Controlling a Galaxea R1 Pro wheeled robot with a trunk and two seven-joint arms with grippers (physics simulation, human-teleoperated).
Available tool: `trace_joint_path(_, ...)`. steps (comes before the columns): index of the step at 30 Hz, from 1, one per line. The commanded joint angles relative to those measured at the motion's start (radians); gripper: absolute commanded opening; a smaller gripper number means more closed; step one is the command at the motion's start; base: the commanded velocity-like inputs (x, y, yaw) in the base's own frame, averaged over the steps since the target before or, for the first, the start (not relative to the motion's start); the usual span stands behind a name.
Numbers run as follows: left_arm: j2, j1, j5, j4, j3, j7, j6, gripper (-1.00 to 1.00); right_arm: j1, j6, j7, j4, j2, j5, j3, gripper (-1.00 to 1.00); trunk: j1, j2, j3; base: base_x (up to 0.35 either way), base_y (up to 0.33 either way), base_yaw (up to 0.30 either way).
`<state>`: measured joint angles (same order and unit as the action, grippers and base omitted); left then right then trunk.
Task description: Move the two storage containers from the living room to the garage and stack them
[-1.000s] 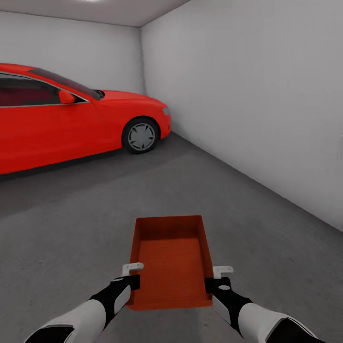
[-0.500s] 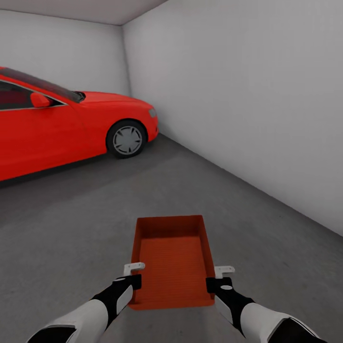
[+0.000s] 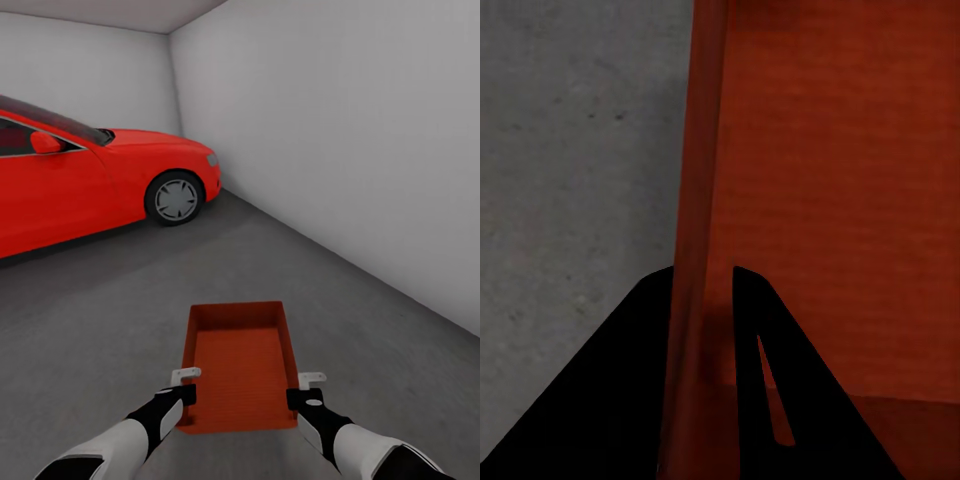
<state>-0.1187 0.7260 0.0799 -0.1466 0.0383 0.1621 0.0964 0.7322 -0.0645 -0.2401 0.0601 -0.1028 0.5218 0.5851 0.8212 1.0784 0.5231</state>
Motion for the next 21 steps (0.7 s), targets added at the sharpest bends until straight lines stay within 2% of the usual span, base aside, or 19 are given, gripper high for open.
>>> trace_joint_path(1,0.043,0.0,0.033,0.011,-0.04,0.004,0.005,-1.0,0.001,-0.015,0.056,0.004,0.015,-0.006,-0.027,-1.0,0.001,0.001,0.001,0.322,0.0,0.0)
trace_joint_path(8,0.044,0.0,0.033,0.011,-0.04,0.004,0.005,-1.0,0.001,-0.015,0.055,0.004,0.016,-0.006,-0.027,-1.0,0.001,0.001,0.0,0.322,0.0,-0.023)
trace_joint_path(21,0.044,0.0,0.034,0.011,-0.039,0.004,0.005,-1.0,0.001,-0.015,0.054,0.004,0.015,-0.006,-0.027,-1.0,0.001,0.001,-0.005,0.322,0.0,-0.23)
